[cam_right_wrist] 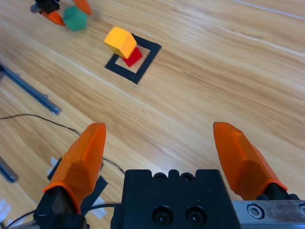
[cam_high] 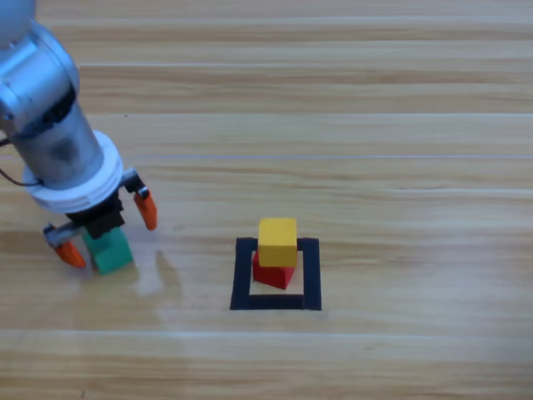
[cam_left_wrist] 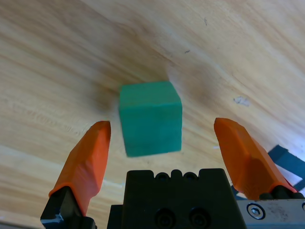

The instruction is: Stack the blocks in the rectangular block: red at the bottom, yellow in the middle, green on top

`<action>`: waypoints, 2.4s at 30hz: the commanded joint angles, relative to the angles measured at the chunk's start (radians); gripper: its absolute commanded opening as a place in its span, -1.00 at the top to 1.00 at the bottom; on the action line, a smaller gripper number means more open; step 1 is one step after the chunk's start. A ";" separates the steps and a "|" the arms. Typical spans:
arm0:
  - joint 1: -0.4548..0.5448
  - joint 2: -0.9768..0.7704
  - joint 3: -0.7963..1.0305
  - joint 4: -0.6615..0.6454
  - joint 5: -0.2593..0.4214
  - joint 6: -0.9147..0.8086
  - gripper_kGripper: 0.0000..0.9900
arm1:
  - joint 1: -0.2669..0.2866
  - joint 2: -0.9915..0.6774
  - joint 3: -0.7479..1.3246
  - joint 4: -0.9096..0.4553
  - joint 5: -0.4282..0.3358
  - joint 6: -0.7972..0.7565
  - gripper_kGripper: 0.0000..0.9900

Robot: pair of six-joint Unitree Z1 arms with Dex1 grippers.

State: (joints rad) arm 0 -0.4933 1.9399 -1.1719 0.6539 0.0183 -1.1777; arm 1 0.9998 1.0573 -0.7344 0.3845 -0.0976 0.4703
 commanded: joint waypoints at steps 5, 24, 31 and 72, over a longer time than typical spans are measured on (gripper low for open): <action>0.025 0.122 0.011 -0.042 -0.011 0.032 -0.89 | -0.046 0.124 0.036 -0.050 0.022 -0.059 -1.00; 0.053 0.145 -0.080 0.087 -0.003 0.286 0.74 | -0.041 0.329 -0.102 -0.193 -0.106 -0.122 -0.99; -0.097 0.248 -0.652 0.480 0.075 0.563 0.98 | -0.041 0.326 -0.079 -0.196 -0.113 -0.122 -0.99; -0.435 0.346 -0.971 0.717 0.117 0.193 0.98 | -0.041 0.300 -0.039 -0.223 -0.111 -0.128 -0.99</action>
State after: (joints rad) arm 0 -0.9091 2.2262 -2.1476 1.3645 0.1218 -0.9726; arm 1 0.9793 1.3624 -0.8073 0.1818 -0.2027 0.3433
